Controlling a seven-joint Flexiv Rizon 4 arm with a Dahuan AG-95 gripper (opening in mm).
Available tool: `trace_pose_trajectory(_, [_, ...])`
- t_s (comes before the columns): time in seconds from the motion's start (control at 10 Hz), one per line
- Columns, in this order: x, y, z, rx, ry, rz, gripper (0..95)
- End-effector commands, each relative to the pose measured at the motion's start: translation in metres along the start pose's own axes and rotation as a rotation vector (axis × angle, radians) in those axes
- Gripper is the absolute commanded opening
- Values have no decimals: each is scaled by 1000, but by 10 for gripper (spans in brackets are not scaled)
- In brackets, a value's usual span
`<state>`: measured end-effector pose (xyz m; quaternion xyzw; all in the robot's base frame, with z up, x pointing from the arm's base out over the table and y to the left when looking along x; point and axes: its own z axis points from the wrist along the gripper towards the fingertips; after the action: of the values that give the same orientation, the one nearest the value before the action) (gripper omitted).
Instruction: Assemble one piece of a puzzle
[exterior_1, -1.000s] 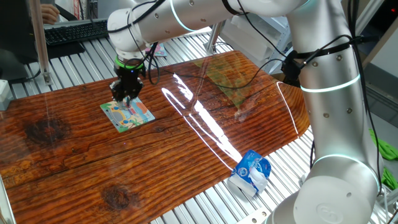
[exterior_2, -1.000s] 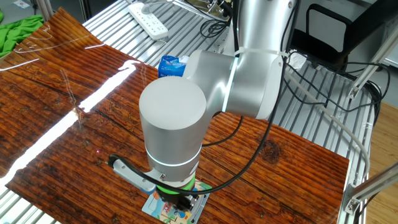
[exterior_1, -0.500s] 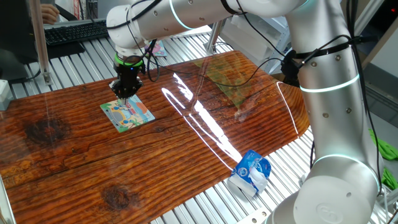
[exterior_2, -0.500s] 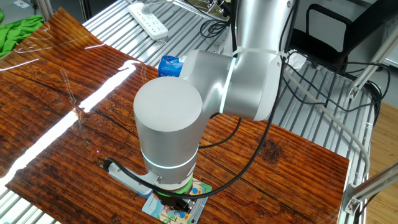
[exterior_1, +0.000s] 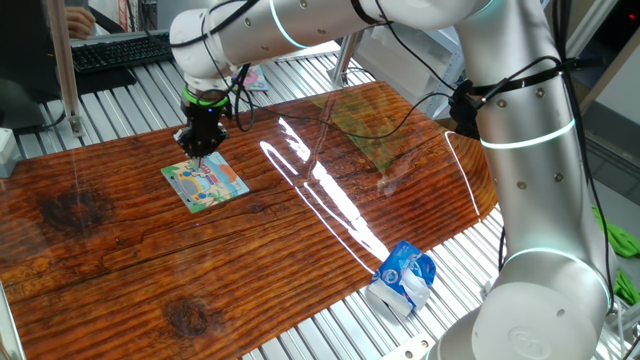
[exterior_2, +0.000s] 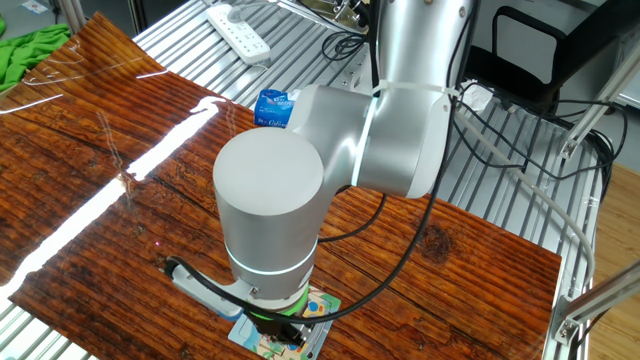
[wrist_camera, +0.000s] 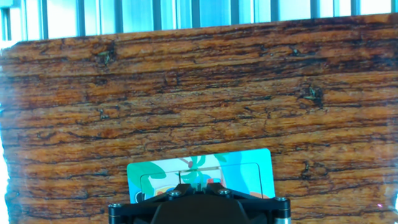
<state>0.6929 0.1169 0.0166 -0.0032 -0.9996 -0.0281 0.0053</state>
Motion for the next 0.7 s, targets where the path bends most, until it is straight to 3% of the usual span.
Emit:
trace_pose_trajectory(0.1, [-2,1,1,-3,1,2,0])
trace_pose_trajectory(0.7, [0,2,8,-6,-3,-3,0])
